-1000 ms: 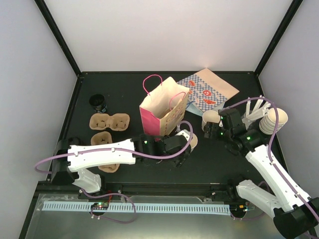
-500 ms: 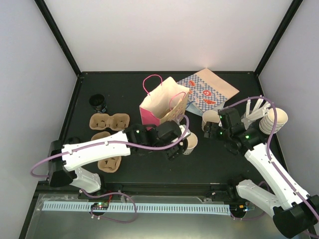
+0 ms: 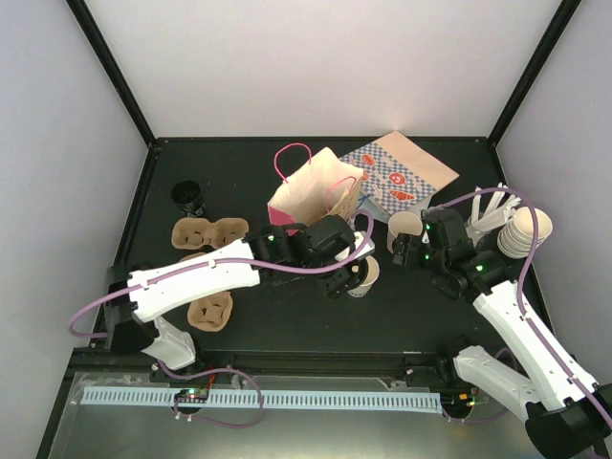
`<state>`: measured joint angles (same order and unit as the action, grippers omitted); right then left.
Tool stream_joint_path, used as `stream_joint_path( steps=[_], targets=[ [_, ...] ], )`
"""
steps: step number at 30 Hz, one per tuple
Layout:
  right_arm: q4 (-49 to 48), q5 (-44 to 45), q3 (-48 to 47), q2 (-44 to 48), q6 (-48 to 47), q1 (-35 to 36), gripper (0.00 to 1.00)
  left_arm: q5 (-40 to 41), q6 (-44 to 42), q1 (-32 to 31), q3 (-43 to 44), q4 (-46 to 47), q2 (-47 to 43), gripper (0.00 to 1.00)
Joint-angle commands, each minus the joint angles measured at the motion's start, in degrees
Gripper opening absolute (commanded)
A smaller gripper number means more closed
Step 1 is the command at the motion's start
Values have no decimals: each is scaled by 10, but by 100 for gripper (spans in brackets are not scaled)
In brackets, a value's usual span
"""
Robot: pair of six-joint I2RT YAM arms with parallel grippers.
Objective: Pack the takeout coffee
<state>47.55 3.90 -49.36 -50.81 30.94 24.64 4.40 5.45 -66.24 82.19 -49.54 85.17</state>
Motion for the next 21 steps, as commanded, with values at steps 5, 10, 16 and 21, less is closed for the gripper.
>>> stream_joint_path(
  steps=[5, 10, 16, 21],
  targets=[
    [-14, -10, 13, 23, 1, -3, 85, 6, -19, -2, 77, -49, 78, 74],
    [-15, -19, 16, 24, 2, -3, 85, 15, -25, -2, 110, -51, 118, 74],
    [-16, -23, 24, 26, 8, -3, 85, 28, -29, -2, 126, -44, 153, 74],
    [-21, -27, 30, 27, 19, -4, 85, 52, -31, 0, 133, -38, 175, 74]
  ],
)
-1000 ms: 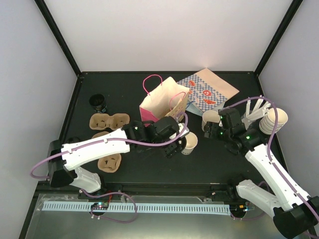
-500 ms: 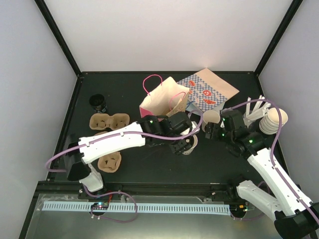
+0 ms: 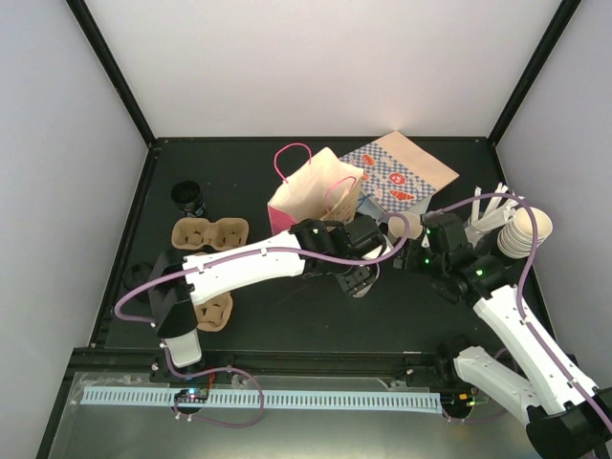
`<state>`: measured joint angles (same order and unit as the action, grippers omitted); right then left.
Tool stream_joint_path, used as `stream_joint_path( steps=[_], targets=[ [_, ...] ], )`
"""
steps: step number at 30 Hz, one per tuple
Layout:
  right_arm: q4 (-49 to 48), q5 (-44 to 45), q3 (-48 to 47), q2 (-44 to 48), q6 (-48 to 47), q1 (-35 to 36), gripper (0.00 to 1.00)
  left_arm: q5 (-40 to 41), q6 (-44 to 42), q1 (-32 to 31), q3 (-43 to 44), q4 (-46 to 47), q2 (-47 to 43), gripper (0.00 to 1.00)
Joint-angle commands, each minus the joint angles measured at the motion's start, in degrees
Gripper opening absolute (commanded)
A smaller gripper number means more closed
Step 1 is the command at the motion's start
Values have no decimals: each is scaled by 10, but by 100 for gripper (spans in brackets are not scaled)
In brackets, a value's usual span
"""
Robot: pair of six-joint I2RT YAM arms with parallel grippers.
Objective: Pack the takeout coffee
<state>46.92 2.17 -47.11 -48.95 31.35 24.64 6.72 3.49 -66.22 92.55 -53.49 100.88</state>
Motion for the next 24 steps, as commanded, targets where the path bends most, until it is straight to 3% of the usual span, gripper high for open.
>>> stream_joint_path(
  steps=[1, 24],
  targets=[
    [-15, -10, 10, 10, 20, -4, 85, 34, -12, 1, 30, 2, 22, 74],
    [-63, -135, 66, 10, 35, -76, 84, 19, -23, 20, 17, 59, 56, 74]
  ],
)
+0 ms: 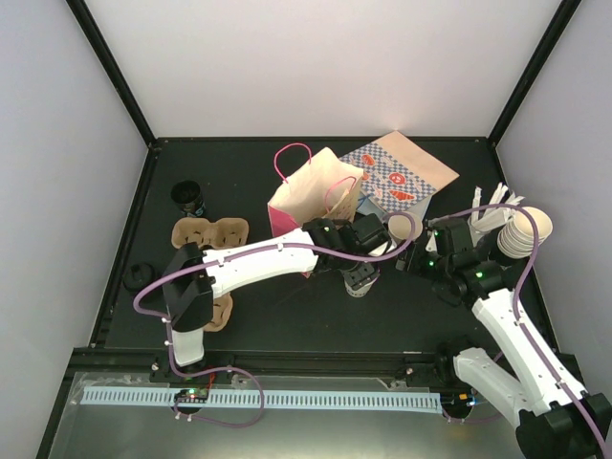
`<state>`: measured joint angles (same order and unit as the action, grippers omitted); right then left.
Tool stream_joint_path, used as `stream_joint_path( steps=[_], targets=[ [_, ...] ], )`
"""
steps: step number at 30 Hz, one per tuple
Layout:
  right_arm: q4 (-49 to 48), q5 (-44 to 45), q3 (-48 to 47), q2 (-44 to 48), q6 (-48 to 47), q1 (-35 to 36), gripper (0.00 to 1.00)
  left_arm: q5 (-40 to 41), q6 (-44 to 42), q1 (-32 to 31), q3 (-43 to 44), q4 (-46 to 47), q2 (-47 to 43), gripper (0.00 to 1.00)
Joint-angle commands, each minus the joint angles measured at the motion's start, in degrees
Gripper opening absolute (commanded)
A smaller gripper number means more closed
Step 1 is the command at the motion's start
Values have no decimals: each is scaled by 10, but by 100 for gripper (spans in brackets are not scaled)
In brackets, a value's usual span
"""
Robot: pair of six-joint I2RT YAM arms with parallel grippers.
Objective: Pack the takeout coffee
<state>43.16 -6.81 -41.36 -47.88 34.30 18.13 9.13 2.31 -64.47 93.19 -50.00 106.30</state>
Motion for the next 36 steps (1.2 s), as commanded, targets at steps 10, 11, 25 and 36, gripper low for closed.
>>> stream_joint_path(
  steps=[10, 11, 25, 36],
  targets=[
    [-38, -79, 16, -8, -3, -28, 84, -10, -13, 2, 10, 28, 14, 74],
    [-39, -80, 16, -8, -4, -29, 84, -10, -13, 2, 11, 27, 14, 74],
    [-35, -90, 18, -6, -14, -30, 84, -16, -13, 3, 8, 31, 26, 74],
    [-35, -90, 19, -5, -18, -31, 84, 4, -10, 4, 38, -12, 19, 73]
  ],
)
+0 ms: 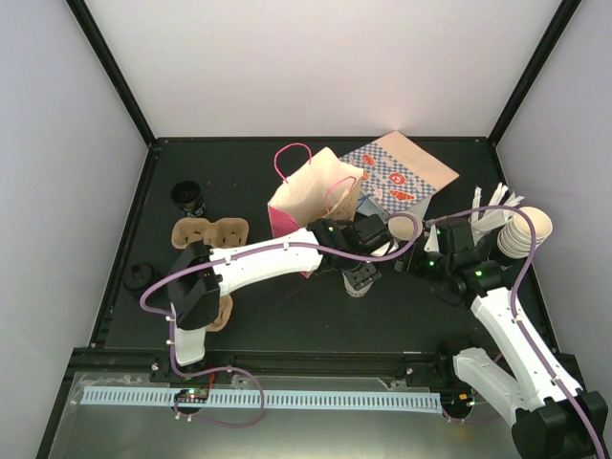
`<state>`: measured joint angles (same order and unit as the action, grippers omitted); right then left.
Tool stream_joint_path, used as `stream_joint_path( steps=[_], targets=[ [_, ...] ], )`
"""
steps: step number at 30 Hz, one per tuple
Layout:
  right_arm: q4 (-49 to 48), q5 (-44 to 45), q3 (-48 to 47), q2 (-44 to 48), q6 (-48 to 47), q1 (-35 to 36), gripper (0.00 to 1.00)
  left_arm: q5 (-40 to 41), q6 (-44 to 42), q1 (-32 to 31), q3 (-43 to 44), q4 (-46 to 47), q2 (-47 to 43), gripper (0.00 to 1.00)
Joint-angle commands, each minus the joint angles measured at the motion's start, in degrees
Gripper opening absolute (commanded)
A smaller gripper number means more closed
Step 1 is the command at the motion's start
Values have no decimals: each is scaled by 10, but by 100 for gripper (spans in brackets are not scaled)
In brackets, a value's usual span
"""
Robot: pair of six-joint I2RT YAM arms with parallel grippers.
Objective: Pack the takeout coffee
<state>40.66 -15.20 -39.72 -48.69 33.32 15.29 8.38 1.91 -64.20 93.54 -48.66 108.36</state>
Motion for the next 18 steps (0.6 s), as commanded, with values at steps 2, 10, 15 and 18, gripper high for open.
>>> stream_joint_path(
  steps=[2, 10, 15, 18],
  targets=[
    [-9, -5, 1, 3, -9, -3, 84, 14, -7, 0, 42, -33, -4, 73],
    [-9, -4, 1, 3, -12, -2, 84, 8, 1, 0, 52, -53, -9, 73],
    [-11, -8, 5, 3, -15, -2, 84, -3, 2, 0, 48, -55, -8, 74],
    [-16, -19, 8, 3, -19, -2, 84, -9, 3, 0, 46, -55, -6, 74]
  ],
)
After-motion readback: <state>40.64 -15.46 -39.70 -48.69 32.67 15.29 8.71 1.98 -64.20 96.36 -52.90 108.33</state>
